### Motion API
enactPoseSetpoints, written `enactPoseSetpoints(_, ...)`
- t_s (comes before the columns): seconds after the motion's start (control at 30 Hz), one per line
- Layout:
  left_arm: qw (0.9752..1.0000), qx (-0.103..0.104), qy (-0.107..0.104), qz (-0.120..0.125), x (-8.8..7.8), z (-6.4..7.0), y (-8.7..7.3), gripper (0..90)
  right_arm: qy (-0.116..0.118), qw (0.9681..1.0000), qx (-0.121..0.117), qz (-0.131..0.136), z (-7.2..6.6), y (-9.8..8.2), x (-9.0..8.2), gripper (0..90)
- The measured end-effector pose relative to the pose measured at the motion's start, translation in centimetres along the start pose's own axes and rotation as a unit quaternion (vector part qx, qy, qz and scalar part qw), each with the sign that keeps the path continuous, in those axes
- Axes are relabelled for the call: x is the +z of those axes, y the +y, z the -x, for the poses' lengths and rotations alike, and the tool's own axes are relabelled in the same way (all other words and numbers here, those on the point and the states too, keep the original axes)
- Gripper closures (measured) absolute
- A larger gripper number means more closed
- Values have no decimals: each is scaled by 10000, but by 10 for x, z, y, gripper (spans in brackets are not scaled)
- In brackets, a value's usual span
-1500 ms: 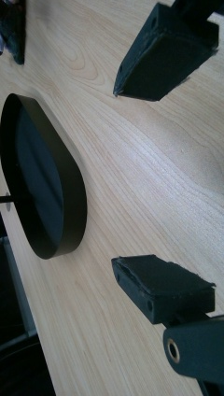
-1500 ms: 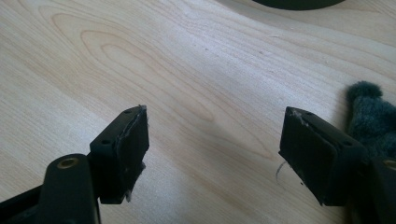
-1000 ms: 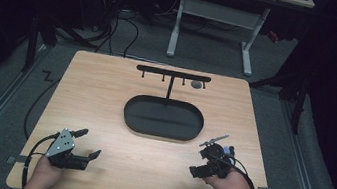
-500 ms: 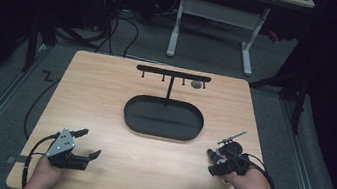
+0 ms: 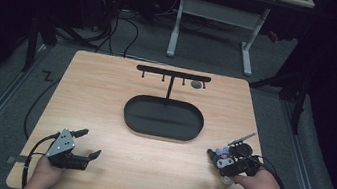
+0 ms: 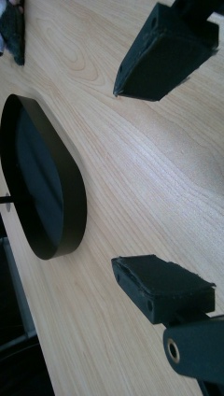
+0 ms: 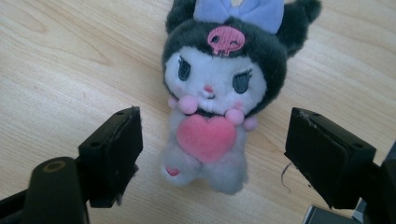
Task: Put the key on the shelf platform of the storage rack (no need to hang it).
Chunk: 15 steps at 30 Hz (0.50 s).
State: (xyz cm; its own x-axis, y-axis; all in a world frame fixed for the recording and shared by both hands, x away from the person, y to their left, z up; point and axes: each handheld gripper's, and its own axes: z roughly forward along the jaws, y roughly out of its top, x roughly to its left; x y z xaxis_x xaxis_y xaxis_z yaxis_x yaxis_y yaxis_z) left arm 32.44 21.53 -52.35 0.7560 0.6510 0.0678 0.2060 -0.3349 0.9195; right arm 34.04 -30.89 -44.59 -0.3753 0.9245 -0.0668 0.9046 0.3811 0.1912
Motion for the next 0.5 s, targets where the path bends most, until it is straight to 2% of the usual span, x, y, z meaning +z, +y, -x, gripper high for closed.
enactPoseSetpoints(0.2,10000,-5,1,7,0,0,0,151,62,9998,160,-128,4,-3,9,190)
enactPoseSetpoints(0.5,10000,-14,9,3,0,0,0,151,149,9988,268,-389,5,-9,26,282)
